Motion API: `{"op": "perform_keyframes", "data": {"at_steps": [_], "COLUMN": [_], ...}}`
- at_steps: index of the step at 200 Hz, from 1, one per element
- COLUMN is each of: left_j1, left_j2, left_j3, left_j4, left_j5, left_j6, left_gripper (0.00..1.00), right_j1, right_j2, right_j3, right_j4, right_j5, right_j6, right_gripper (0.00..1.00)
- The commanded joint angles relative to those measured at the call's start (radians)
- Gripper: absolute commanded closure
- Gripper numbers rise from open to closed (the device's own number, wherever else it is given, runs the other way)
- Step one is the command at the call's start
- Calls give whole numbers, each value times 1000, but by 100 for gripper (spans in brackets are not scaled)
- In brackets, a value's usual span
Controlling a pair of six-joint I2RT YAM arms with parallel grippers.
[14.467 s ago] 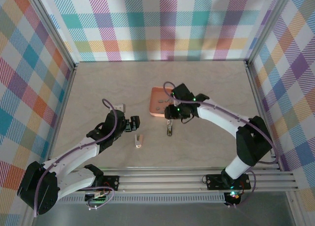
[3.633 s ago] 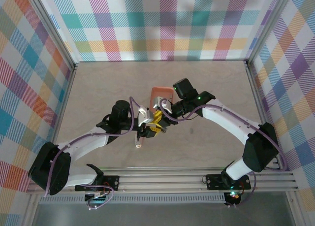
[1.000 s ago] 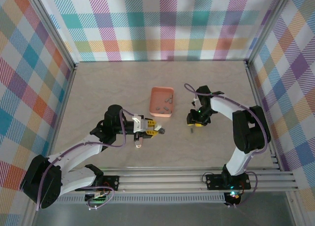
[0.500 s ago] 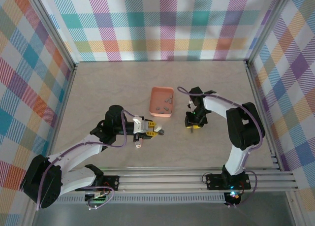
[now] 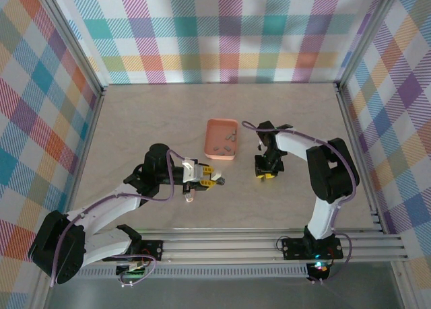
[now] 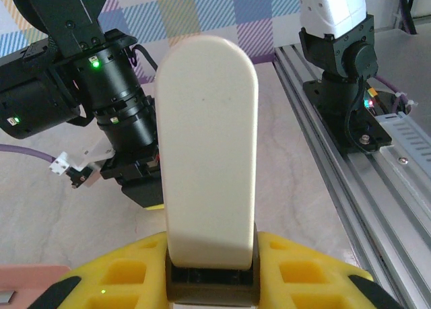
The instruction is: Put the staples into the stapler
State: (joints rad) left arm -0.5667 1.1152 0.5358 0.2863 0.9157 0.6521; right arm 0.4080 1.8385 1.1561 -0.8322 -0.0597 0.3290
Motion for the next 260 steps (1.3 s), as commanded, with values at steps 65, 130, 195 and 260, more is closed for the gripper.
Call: {"op": "perform_keyframes", "data": {"at_steps": [65,130,195,260], "left_j1": [1,1,4,39], "left_j2": [12,12,30,46], "left_j3": [25,23,12,13], "left_j4": [-9,-12,35,99], "left_j5": [22,12,4,24], "left_j6": [21,22,-8,-55], "left_gripper": [100,100,100,100], "right_j1": [18,46,45,41], "right_j2": [35,49,-126,-375], "right_j3": [14,5,-73,-184], "right_j4": [18,4,166,442], "right_j5": [-19,47,11,-199], "right_j6": [37,70,48,-143], "right_gripper": [80,83,85,85]}}
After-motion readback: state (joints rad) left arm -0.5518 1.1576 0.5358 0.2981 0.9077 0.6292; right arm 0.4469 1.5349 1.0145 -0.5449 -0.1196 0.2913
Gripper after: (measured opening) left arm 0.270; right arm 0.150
